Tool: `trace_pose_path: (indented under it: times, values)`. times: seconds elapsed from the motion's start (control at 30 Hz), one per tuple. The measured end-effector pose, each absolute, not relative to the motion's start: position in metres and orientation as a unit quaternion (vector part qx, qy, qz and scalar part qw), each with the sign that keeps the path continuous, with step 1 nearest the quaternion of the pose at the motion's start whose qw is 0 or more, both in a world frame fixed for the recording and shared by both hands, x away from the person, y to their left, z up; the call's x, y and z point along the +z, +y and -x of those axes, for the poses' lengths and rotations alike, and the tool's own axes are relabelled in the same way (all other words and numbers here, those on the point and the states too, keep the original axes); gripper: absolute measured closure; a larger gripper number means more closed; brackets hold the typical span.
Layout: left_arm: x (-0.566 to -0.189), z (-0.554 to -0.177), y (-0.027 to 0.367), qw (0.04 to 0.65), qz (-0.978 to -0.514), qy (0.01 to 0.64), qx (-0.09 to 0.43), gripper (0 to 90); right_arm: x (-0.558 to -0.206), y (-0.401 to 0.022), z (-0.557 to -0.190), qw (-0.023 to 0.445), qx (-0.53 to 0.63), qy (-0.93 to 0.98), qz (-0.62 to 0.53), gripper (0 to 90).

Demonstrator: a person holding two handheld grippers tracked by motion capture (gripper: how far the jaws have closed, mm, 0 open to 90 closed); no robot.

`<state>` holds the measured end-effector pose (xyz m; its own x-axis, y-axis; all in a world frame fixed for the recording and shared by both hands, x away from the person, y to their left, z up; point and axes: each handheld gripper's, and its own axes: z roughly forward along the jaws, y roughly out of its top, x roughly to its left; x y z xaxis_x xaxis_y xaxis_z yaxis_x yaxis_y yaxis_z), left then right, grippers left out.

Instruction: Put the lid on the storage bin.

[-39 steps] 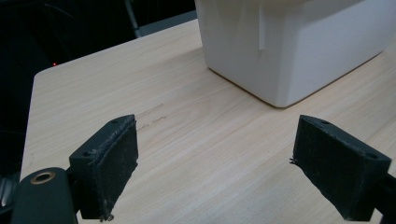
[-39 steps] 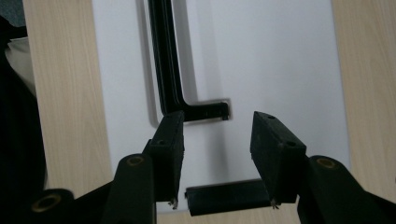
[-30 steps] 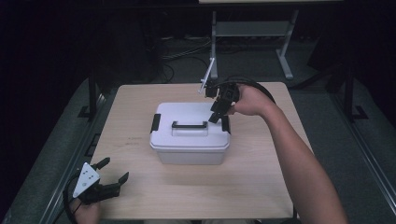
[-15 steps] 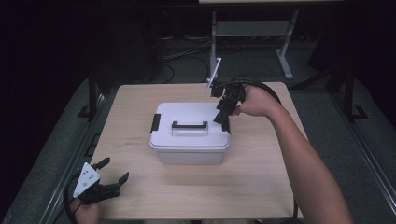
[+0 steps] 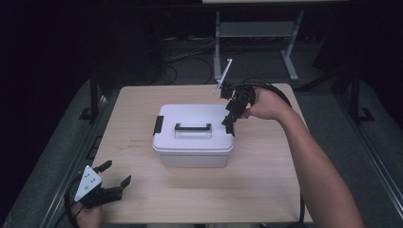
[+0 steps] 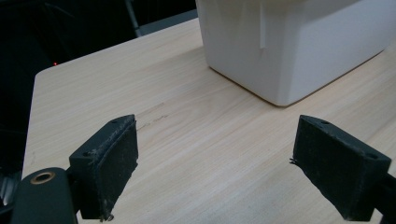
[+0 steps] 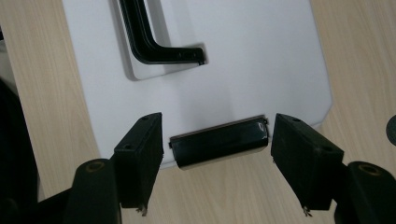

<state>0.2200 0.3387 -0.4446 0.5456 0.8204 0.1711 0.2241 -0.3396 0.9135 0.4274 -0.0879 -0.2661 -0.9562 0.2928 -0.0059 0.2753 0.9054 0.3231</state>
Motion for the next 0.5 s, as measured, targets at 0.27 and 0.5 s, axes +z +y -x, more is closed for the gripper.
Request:
trace_pose_path:
  times: [0.27,0.5]
  values:
    - [-0.445,-0.22,0.339,0.458,-0.75,0.348,0.326,13.5,-0.269,-0.095,-0.426,0.029,0.163,0.975,-0.151,31.3]
    - [-0.445,-0.22,0.338,0.457,-0.751,0.348,0.325,13.5,-0.269,-0.102,-0.425,0.029,0.163,0.974,-0.157,30.8]
